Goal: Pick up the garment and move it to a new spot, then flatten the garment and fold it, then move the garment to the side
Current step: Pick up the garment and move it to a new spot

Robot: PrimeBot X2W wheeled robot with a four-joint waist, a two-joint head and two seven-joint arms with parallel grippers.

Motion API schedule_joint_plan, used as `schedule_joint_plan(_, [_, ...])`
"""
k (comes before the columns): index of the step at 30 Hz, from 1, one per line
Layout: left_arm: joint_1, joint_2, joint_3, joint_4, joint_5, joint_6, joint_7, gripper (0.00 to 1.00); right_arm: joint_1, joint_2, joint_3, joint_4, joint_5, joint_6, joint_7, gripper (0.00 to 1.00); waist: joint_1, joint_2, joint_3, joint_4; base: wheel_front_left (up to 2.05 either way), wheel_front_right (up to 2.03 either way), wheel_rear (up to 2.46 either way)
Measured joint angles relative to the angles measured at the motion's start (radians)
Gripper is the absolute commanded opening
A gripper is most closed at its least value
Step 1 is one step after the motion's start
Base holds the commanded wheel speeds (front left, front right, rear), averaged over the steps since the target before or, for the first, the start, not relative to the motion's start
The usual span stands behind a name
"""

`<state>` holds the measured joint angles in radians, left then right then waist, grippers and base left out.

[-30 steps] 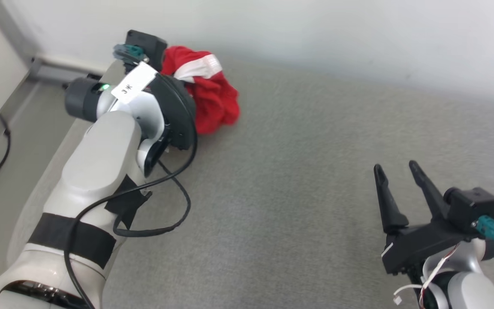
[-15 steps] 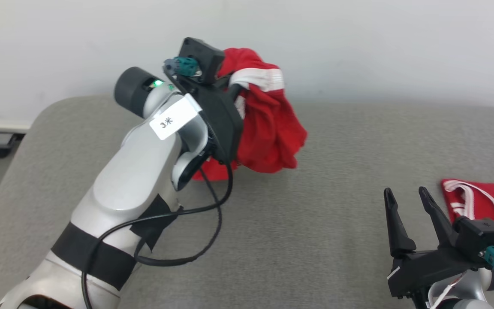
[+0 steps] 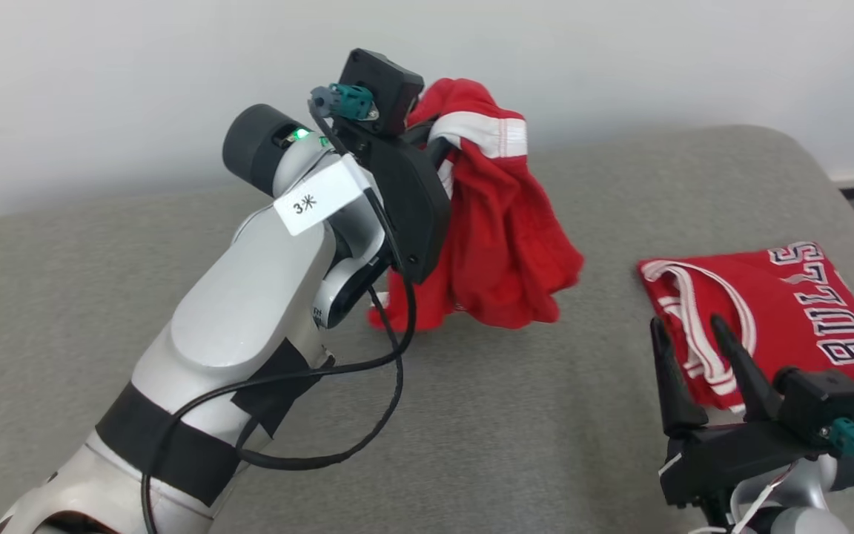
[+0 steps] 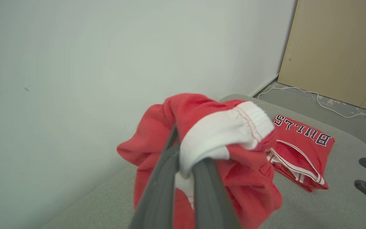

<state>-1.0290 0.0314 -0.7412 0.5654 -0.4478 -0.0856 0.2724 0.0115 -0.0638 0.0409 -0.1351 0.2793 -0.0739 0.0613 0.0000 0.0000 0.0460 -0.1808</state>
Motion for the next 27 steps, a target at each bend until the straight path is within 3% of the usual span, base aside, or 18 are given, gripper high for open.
schedule_joint_plan(6, [0.01,-0.002,-0.02,0.033,-0.016,0.007,0.018,0.0,-0.016,0.001,-0.025,0.001,0.006,0.002,-0.01,1.0,0.0,0.0,0.028,-0.071,0.0,0.0,0.0])
schedule_joint_plan(12, [0.115,0.004,-0.047,0.16,-0.018,0.008,0.035,0.0,-0.022,0.001,-0.025,0.002,0.009,0.002,-0.019,1.0,0.0002,0.0001,0.072,-0.07,0.0,0.0,0.0])
schedule_joint_plan(14, [0.128,0.004,-0.051,0.183,-0.018,0.008,0.035,0.42,-0.022,0.001,-0.025,0.003,0.009,0.002,-0.022,1.0,0.0002,0.0001,0.076,-0.058,0.0,0.0,0.0])
schedule_joint_plan(15, [0.131,0.004,-0.053,0.194,-0.018,0.008,0.036,1.0,-0.023,0.001,-0.025,0.005,0.009,0.003,-0.023,1.0,0.0001,0.0001,0.079,-0.051,0.0,0.0,0.0])
schedule_joint_plan(27, [0.211,0.041,-0.052,0.286,-0.02,0.006,0.014,1.0,-0.046,-0.004,-0.017,0.039,0.009,0.01,-0.03,1.0,0.0001,0.0001,0.08,0.041,0.0,0.0,0.0])
